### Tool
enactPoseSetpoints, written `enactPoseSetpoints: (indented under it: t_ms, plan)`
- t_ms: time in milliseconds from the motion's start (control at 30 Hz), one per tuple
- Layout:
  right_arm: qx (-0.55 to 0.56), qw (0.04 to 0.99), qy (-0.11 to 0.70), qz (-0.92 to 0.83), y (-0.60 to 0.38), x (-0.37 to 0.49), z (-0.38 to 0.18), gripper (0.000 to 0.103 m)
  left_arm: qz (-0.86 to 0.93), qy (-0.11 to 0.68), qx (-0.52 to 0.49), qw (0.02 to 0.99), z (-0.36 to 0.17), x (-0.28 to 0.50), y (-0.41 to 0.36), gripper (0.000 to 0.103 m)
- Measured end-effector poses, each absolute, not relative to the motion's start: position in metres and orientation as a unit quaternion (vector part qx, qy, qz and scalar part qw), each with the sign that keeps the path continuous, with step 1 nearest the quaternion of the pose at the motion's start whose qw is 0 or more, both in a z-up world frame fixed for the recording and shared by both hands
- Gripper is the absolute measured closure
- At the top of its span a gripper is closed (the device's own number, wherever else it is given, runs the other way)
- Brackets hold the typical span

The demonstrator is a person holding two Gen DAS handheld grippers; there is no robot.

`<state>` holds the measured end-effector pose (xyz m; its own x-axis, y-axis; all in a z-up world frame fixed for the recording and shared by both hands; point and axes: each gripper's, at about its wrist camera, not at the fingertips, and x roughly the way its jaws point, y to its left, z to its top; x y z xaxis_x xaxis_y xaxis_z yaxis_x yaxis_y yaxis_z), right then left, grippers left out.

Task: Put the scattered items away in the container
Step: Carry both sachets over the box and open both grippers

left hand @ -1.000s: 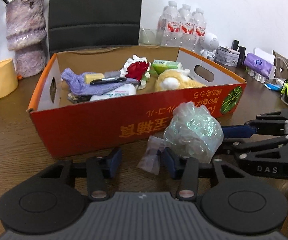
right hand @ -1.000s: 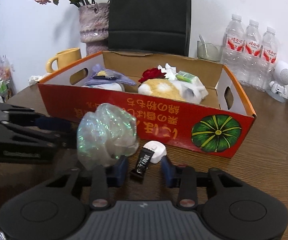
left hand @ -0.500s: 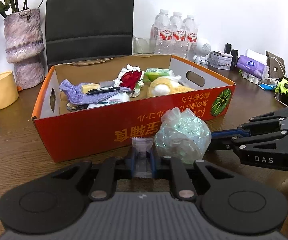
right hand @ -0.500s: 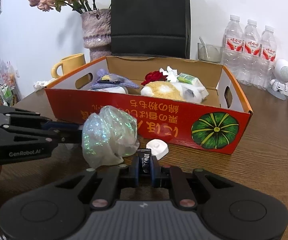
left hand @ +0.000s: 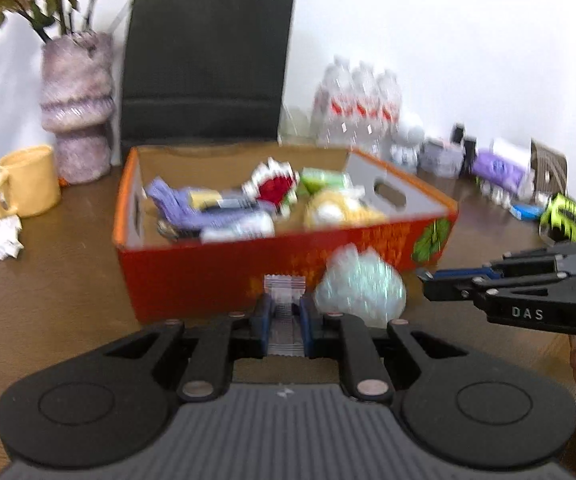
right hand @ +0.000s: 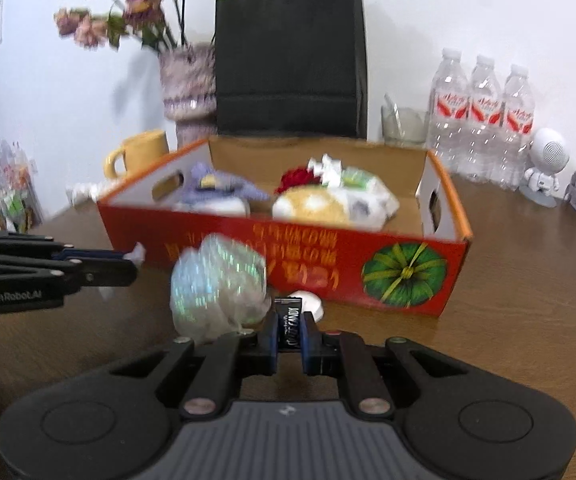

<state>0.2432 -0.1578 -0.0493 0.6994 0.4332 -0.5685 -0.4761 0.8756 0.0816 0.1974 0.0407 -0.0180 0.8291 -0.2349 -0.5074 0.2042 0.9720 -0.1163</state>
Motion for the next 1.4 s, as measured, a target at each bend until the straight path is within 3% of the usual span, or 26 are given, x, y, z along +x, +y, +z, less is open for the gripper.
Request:
enactPoseSetpoints:
  t_ms: [533,1033,1067,1100,1133,1167,1233,1400]
  plan:
    - [-0.011,0.945,0.227,0.235,-0.161,0.296,0.004,0.093,-0.066,0.198,-0.049,0.977,0.023,0.243,0.065,0.088]
    - [0.001,0.933,0.276,0.232,-0.107,0.384,-0.017,0.092,-0.041,0.230,-0.078,0.969,0.006,0.325,0.058,0.087]
    - [0.003,0.931,0.281,0.233,-0.106,0.388,-0.019,0.089,-0.037,0.236,-0.082,0.968,0.004,0.328,0.058,0.081]
    - [0.006,0.930,0.287,0.231,-0.106,0.391,-0.021,0.082,-0.031,0.245,-0.085,0.965,0.002,0.331,0.059,0.053]
    - [0.005,0.929,0.292,0.228,-0.107,0.393,-0.022,0.054,-0.024,0.252,-0.088,0.963,0.000,0.333,0.059,0.034]
    - [0.000,0.929,0.293,0.224,-0.107,0.393,-0.024,0.018,-0.013,0.257,-0.090,0.962,-0.002,0.333,0.060,0.004]
    - [-0.014,0.938,0.285,0.196,-0.107,0.391,-0.025,0.009,0.003,0.253,-0.092,0.963,-0.002,0.332,0.062,0.000]
    - [-0.011,0.937,0.288,0.199,-0.110,0.391,-0.020,0.005,0.011,0.261,-0.086,0.961,-0.003,0.333,0.062,0.000]
